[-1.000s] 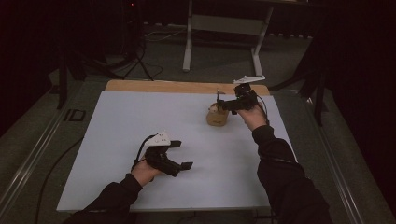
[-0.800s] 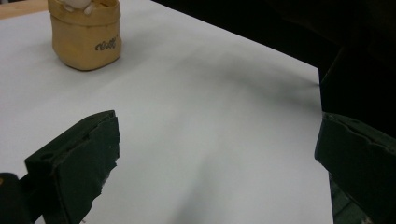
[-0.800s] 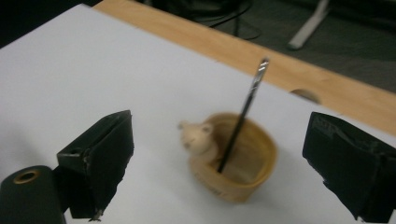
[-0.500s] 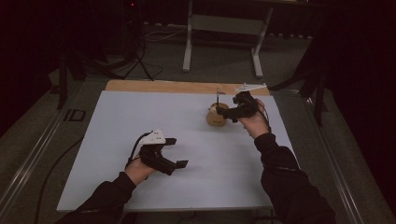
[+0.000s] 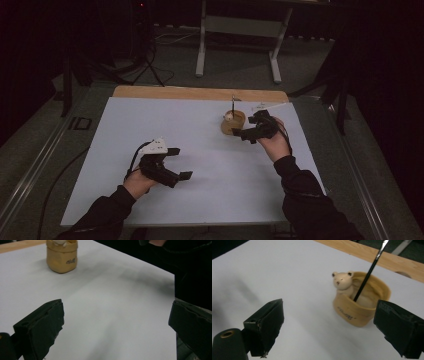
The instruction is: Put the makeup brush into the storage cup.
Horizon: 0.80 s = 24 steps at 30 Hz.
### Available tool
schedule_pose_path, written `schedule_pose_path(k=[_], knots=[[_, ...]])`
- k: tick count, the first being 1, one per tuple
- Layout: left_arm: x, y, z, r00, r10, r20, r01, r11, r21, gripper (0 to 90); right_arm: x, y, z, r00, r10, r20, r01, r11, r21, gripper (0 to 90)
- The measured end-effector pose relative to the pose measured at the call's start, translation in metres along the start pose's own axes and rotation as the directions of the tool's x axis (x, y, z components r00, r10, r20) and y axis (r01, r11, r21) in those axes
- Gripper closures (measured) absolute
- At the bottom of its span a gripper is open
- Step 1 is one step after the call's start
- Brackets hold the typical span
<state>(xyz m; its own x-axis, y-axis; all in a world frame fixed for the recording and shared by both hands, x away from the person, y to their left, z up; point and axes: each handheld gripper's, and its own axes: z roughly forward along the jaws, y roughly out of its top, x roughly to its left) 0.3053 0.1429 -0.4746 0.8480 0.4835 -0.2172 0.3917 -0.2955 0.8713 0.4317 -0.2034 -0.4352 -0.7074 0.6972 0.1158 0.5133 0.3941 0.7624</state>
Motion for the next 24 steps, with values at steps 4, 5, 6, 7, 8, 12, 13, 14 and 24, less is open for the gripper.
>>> schedule_pose_path(k=[4, 5, 6, 7, 8, 12, 13, 14, 24], knots=[[0.001, -0.001, -0.008, 0.9999, -0.005, -0.009, 0.005, 1.0, -0.008, 0.1, 0.005, -0.008, -0.002, 0.9997, 0.008, -0.024, -0.008, 1.0, -0.006, 14.8], [0.001, -0.001, -0.01, 0.9999, -0.006, -0.012, 0.006, 0.9999, -0.011, 0.1, 0.007, -0.011, -0.003, 0.9995, 0.003, -0.031, -0.004, 1.0, -0.017, 14.2], [0.001, -0.002, -0.011, 0.9998, -0.008, -0.016, 0.008, 0.9999, -0.014, 0.2, 0.009, -0.013, -0.003, 0.9993, -0.009, -0.038, 0.009, 1.0, -0.024, 13.6], [0.002, -0.003, -0.012, 0.9998, -0.009, -0.019, 0.009, 0.9999, -0.014, 0.1, 0.01, -0.014, -0.003, 0.999, -0.015, -0.041, 0.014, 1.0, -0.02, 13.3], [0.002, -0.003, -0.013, 0.9997, -0.01, -0.022, 0.01, 0.9999, -0.014, 0.1, 0.011, -0.016, -0.003, 0.9989, -0.019, -0.042, 0.018, 1.0, -0.021, 13.0], [0.003, -0.006, -0.018, 0.9995, -0.012, -0.027, 0.012, 0.9999, -0.012, 0.1, 0.013, -0.024, -0.006, 0.9986, -0.026, -0.046, 0.025, 0.999, -0.032, 11.1], [0.003, -0.007, -0.022, 0.9995, -0.013, -0.03, 0.012, 0.9998, -0.016, 0.1, 0.014, -0.027, -0.008, 0.9983, -0.035, -0.046, 0.033, 0.999, -0.042, 11.0], [0.003, -0.007, -0.023, 0.9994, -0.012, -0.032, 0.012, 0.9997, -0.021, 0.1, 0.014, -0.029, -0.009, 0.9979, -0.035, -0.056, 0.032, 0.998, -0.048, 11.1], [0.002, -0.016, -0.033, 0.9992, -0.001, -0.04, 0.001, 1.0, -0.009, 0.2, 0.021, -0.053, -0.024, 0.9949, -0.049, -0.088, 0.043, 0.997, -0.065, 11.1]])
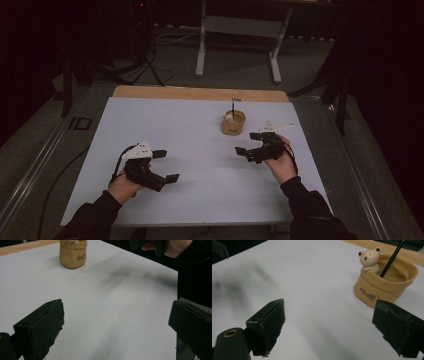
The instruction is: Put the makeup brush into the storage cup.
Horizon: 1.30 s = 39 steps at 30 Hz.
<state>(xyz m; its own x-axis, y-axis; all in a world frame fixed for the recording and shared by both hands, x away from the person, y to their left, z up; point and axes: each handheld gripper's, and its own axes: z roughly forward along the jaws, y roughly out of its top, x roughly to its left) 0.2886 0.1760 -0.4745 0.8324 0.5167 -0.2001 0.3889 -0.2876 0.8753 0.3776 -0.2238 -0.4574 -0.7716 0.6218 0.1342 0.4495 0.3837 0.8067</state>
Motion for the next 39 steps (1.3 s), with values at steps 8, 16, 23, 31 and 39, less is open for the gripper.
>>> schedule_pose_path(k=[8, 16, 23, 31, 39], knots=[[0.0, -0.007, -0.008, 1.0, -0.001, -0.002, 0.001, 0.9999, -0.017, 0.2, 0.007, -0.016, -0.012, 0.9999, -0.005, -0.013, 0.005, 1.0, 0.009, 11.0], [0.0, -0.013, -0.018, 0.9997, -0.012, -0.022, 0.011, 0.9996, -0.025, 0.2, 0.01, -0.033, -0.027, 0.9995, 0.012, -0.03, -0.012, 1.0, -0.024, 11.0], [0.003, -0.022, -0.029, 0.9977, -0.031, -0.061, 0.03, 0.9993, -0.023, 0.2, 0.012, -0.046, -0.041, 0.9994, 0.019, -0.027, -0.02, 0.999, -0.045, 11.0], [0.005, -0.033, -0.038, 0.9963, -0.047, -0.072, 0.044, 0.9985, -0.032, 0.2, 0.011, -0.059, -0.048, 0.9996, 0.022, -0.018, -0.023, 0.999, -0.032, 10.9], [0.008, -0.042, -0.045, 0.9943, -0.044, -0.097, 0.041, 0.9985, -0.036, 0.2, 0.01, -0.071, -0.057, 0.9994, 0.021, -0.027, -0.023, 0.999, -0.049, 10.8]])
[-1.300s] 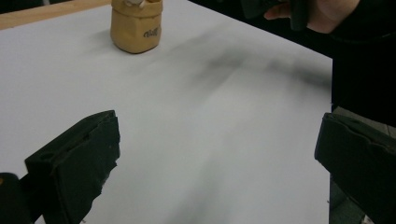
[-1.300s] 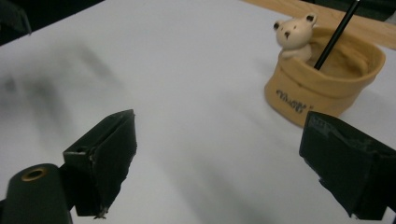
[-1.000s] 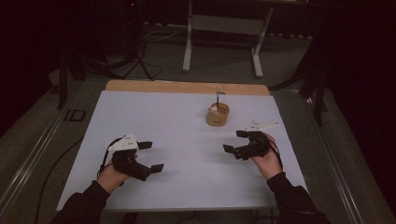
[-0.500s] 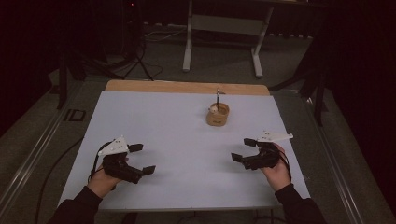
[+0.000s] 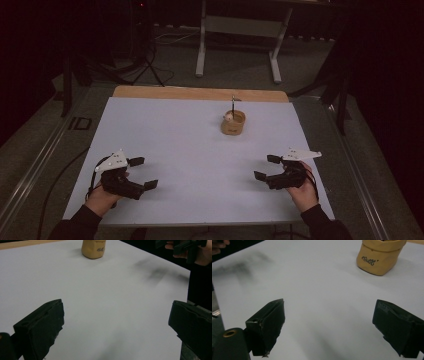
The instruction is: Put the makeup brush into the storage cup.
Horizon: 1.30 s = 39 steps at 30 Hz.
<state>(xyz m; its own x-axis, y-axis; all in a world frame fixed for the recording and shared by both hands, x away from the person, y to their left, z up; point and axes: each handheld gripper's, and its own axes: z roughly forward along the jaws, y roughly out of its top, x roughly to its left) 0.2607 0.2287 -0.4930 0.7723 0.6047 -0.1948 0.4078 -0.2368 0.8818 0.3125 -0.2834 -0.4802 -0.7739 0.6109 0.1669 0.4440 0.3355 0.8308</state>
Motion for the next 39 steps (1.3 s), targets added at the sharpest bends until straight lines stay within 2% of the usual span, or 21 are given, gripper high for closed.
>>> schedule_pose_path(k=[2, 6, 11, 15, 17, 23, 26, 27, 28, 32, 39], knots=[[0.0, -0.002, -0.002, 1.0, 0.008, -0.004, -0.008, 1.0, -0.001, 0.2, 0.0, -0.003, -0.002, 1.0, -0.008, 0.003, 0.008, 1.0, -0.005, 10.9], [0.001, -0.008, -0.005, 0.9999, -0.006, -0.01, 0.006, 1.0, -0.007, 0.2, 0.0, -0.008, -0.006, 1.0, -0.003, 0.006, 0.003, 1.0, -0.007, 10.9], [0.003, -0.013, -0.007, 0.9997, -0.017, -0.02, 0.017, 0.9996, -0.023, 0.2, 0.0, -0.013, -0.011, 0.9999, -0.014, -0.005, 0.014, 0.999, -0.039, 10.9], [0.005, -0.016, -0.008, 0.9996, -0.019, -0.022, 0.018, 0.9995, -0.027, 0.2, -0.001, -0.021, -0.009, 0.9988, -0.031, -0.037, 0.03, 0.999, -0.028, 10.8], [0.006, -0.018, -0.009, 0.9995, -0.017, -0.027, 0.016, 0.9995, -0.028, 0.2, -0.002, -0.022, -0.008, 0.999, -0.031, -0.032, 0.031, 0.999, -0.014, 10.9], [0.006, -0.024, -0.012, 0.9993, -0.027, -0.025, 0.025, 0.9982, -0.054, 0.2, -0.003, -0.027, -0.007, 0.9972, -0.04, -0.062, 0.039, 0.999, -0.021, 10.9], [0.007, -0.026, -0.012, 0.9993, -0.029, -0.023, 0.027, 0.9981, -0.056, 0.2, -0.004, -0.029, -0.008, 0.9971, -0.038, -0.067, 0.036, 0.999, -0.02, 10.9], [0.007, -0.027, -0.013, 0.9994, -0.019, -0.029, 0.017, 0.9986, -0.049, 0.2, -0.004, -0.03, -0.008, 0.9972, -0.034, -0.067, 0.033, 0.999, -0.018, 10.9], [0.007, -0.028, -0.013, 0.9993, -0.018, -0.032, 0.017, 0.9988, -0.046, 0.2, -0.005, -0.032, -0.007, 0.9958, -0.028, -0.087, 0.026, 0.999, -0.019, 10.9], [0.007, -0.028, -0.015, 0.9989, -0.019, -0.042, 0.017, 0.9982, -0.058, 0.2, -0.005, -0.034, -0.003, 0.9942, -0.033, -0.103, 0.035, 0.999, 0.012, 10.9], [0.009, -0.029, -0.014, 0.9983, -0.036, -0.047, 0.033, 0.9977, -0.06, 0.2, -0.003, -0.033, -0.001, 0.993, -0.056, -0.104, 0.058, 0.998, 0.014, 10.9]])
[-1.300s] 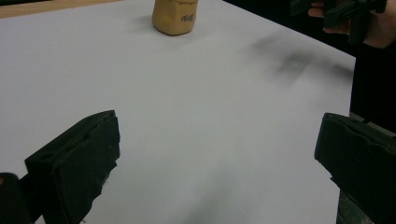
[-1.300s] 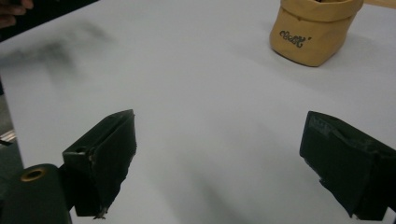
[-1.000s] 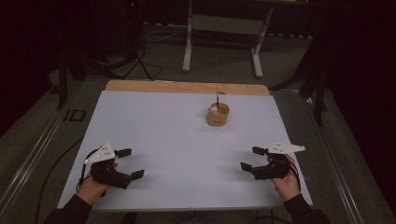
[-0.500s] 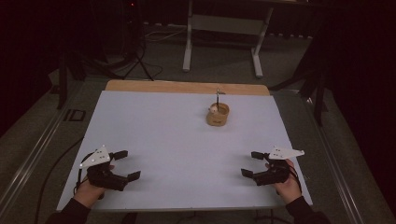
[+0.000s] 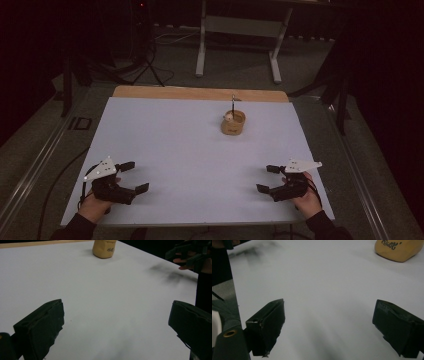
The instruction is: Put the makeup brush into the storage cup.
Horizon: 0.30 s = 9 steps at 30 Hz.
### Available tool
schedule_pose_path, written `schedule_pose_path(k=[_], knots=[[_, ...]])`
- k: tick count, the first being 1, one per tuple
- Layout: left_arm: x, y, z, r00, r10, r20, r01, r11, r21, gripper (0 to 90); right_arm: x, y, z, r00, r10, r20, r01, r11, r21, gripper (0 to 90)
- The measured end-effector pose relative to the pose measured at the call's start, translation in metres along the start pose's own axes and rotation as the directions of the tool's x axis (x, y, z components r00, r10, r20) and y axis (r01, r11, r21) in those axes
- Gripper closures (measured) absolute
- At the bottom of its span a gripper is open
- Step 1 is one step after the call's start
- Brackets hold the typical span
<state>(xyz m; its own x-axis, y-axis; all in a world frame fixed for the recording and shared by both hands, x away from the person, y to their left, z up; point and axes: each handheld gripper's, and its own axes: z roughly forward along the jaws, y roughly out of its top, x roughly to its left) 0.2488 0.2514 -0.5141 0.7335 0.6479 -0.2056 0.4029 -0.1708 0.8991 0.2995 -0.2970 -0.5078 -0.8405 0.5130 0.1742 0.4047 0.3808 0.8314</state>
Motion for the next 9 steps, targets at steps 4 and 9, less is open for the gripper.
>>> schedule_pose_path(k=[4, 9], knots=[[0.0, 0.0007, -0.0009, 1.0, -0.001, -0.005, 0.001, 1.0, -0.005, 0.2, 0.0005, -0.0011, 0.0017, 1.0, -0.007, -0.001, 0.007, 1.0, 0.013, 10.9], [0.0001, 0.001, -0.0011, 1.0, -0.002, -0.003, 0.002, 1.0, -0.007, 0.2, 0.0022, -0.0002, 0.002, 0.9997, -0.023, 0.002, 0.023, 1.0, 0.009, 10.9]])
